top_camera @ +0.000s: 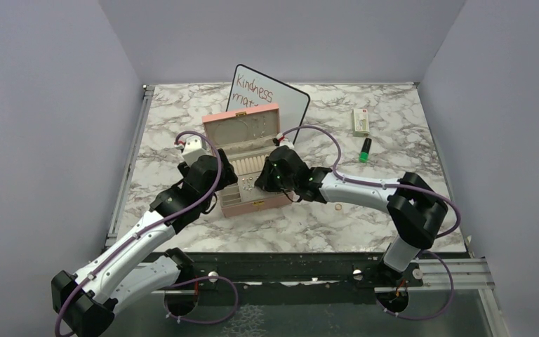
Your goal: Organize the mixed jewelry
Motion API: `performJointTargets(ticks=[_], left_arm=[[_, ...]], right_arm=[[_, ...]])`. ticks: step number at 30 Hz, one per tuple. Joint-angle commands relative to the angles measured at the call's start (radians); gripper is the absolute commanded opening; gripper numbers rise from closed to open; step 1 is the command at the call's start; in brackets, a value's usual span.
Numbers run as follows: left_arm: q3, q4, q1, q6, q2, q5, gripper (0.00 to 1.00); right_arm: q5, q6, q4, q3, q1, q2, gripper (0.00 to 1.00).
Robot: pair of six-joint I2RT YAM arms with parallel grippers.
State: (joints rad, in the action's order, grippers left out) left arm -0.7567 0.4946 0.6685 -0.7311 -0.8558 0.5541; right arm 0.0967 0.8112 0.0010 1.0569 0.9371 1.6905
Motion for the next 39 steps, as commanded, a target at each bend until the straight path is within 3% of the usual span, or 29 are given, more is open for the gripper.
performJointTargets(ticks=[1, 8, 17, 24, 30, 35, 39], left_arm=[[0.007, -0.027, -0.009, 0.016, -0.002, 0.004, 0.82], [0.007, -0.028, -0.012, 0.024, 0.004, 0.000, 0.82], [0.014, -0.032, -0.016, 0.028, 0.018, -0.028, 0.87], [0.033, -0.129, -0.015, 0.139, 0.059, -0.149, 0.93], [0.041, -0.227, -0.016, 0.252, 0.092, -0.290, 0.99], [0.077, -0.318, -0.015, 0.275, 0.085, -0.385, 0.99], [0.128, -0.421, -0.015, 0.238, 0.070, -0.466, 0.99]], right_arm=[[0.066, 0.000, -0.039, 0.040, 0.007, 0.021, 0.13], [0.063, -0.014, -0.039, 0.048, 0.007, -0.033, 0.16], [0.104, -0.031, -0.094, 0.027, 0.007, -0.101, 0.36], [0.250, -0.061, -0.173, -0.065, 0.000, -0.298, 0.47], [0.386, 0.008, -0.377, -0.150, -0.063, -0.484, 0.51], [0.361, 0.110, -0.524, -0.221, -0.157, -0.539, 0.53], [0.300, 0.209, -0.540, -0.308, -0.185, -0.534, 0.51]])
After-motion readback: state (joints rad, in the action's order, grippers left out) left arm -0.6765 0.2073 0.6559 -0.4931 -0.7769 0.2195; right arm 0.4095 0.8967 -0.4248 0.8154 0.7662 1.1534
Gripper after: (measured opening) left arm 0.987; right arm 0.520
